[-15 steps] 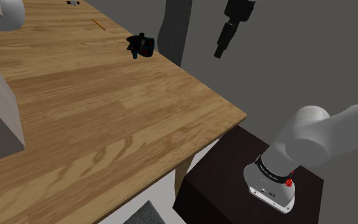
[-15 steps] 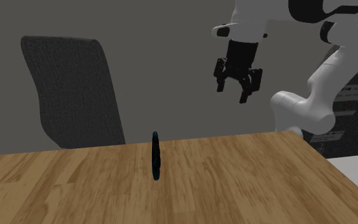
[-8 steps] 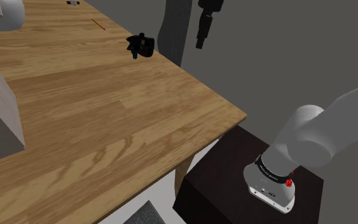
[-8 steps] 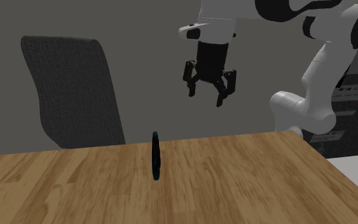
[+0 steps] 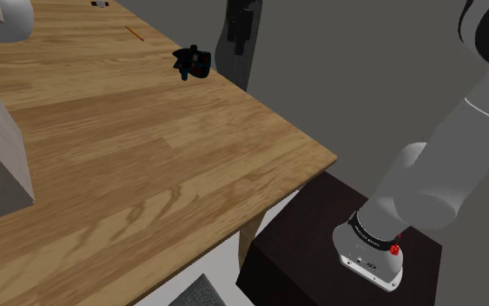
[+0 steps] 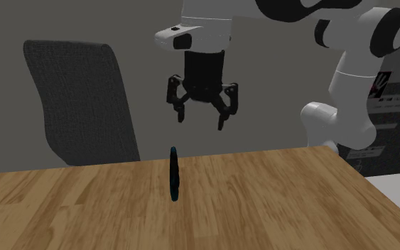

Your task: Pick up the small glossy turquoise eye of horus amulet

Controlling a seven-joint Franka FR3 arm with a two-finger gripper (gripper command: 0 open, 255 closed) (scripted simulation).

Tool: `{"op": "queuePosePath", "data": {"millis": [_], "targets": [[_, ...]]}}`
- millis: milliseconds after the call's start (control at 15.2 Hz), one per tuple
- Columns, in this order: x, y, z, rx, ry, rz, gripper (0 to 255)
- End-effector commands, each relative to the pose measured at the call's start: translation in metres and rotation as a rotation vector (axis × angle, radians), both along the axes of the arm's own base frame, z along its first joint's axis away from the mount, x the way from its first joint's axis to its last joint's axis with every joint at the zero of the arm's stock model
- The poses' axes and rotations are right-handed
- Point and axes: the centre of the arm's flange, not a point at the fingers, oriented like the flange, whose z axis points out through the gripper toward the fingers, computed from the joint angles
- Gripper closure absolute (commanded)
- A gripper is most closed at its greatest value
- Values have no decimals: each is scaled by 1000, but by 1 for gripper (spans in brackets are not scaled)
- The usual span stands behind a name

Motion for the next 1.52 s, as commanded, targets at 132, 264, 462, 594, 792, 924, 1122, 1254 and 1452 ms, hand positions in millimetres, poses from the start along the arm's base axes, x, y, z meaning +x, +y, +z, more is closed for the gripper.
{"op": "queuePosePath", "data": {"millis": [132, 264, 462, 594, 792, 924, 1122, 1254, 1452], "targets": [[40, 37, -1, -19, 9, 190, 0], [57, 58, -1, -28, 14, 283, 0], [78, 94, -2, -42, 21, 422, 0], [79, 96, -7, -43, 21, 432, 0], [79, 96, -23, -43, 21, 432, 0], [79, 96, -34, -43, 21, 432, 0], [79, 96, -42, -43, 21, 432, 0], [79, 96, -41, -43, 21, 432, 255], [79, 96, -41, -43, 21, 432, 255]]}}
